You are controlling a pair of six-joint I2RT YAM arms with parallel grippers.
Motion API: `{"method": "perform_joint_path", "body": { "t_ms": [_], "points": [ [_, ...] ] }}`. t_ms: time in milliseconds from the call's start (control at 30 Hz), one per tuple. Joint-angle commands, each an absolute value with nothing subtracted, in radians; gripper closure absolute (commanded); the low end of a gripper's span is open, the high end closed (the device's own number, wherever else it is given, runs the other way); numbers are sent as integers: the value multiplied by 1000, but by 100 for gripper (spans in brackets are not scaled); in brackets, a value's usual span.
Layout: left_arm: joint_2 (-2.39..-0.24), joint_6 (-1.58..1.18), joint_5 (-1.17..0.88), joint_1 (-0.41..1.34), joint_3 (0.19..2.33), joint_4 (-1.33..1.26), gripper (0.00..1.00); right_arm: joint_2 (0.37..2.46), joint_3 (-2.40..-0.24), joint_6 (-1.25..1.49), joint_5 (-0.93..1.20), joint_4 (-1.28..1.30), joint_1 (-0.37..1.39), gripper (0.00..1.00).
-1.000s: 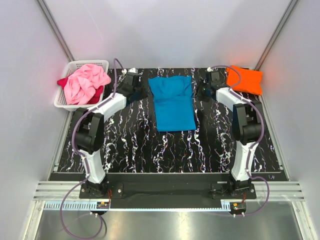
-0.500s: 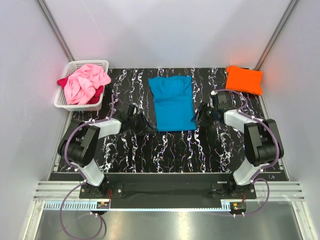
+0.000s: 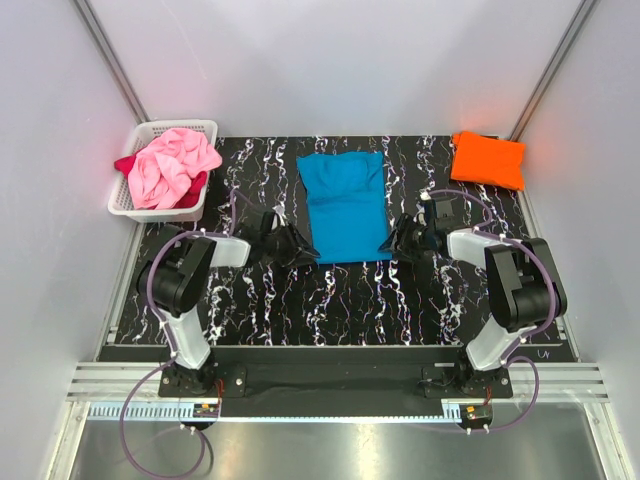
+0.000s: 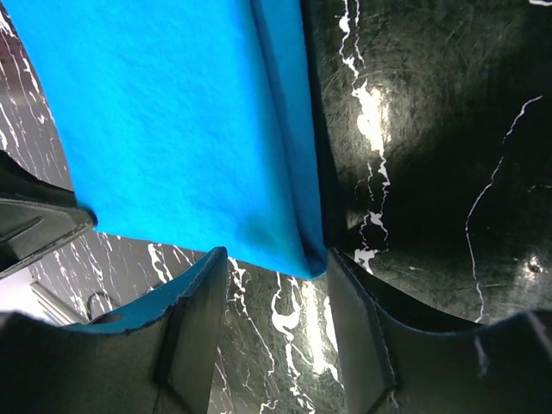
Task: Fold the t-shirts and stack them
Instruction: Fold the tshirt
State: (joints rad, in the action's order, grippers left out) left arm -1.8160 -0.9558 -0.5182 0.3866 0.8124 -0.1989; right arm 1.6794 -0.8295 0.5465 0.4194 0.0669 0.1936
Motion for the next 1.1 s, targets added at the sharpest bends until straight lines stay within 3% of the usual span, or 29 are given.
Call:
{"method": "perform_joint_path", "body": {
  "t_ms": [0, 200, 267, 300, 367, 400, 433, 533, 900, 1067],
  "points": [
    [-1847, -963, -538, 387, 851, -261, 59, 1692, -844, 548, 419, 25, 196, 44],
    [-1890, -965, -532, 388, 857, -273, 59, 1720, -844, 545, 407, 20, 196, 46],
    [-1901, -968, -538, 388, 864, -279, 60, 1729, -841, 549, 407, 15, 196, 51],
    [-1904, -968, -538, 388, 867, -276, 60, 1730, -842, 549, 407, 14, 196, 57],
    [-1898, -966, -532, 388, 865, -270, 65, 1730, -841, 552, 407, 14, 196, 78],
    [-1893, -959, -528, 388, 865, -249, 69, 1729, -839, 554, 403, 15, 196, 86],
    [-1879, -953, -522, 388, 867, -230, 80, 1726, -838, 560, 405, 17, 196, 98],
    [-1838, -901, -467, 396, 874, -109, 100, 1700, -831, 569, 410, 32, 198, 100],
    [-1663, -842, -394, 429, 764, 0, 100, 1444, -720, 594, 420, 175, 233, 100],
    [-1491, -821, -336, 446, 692, 84, 100, 1258, -646, 638, 365, 251, 362, 100]
  ]
}}
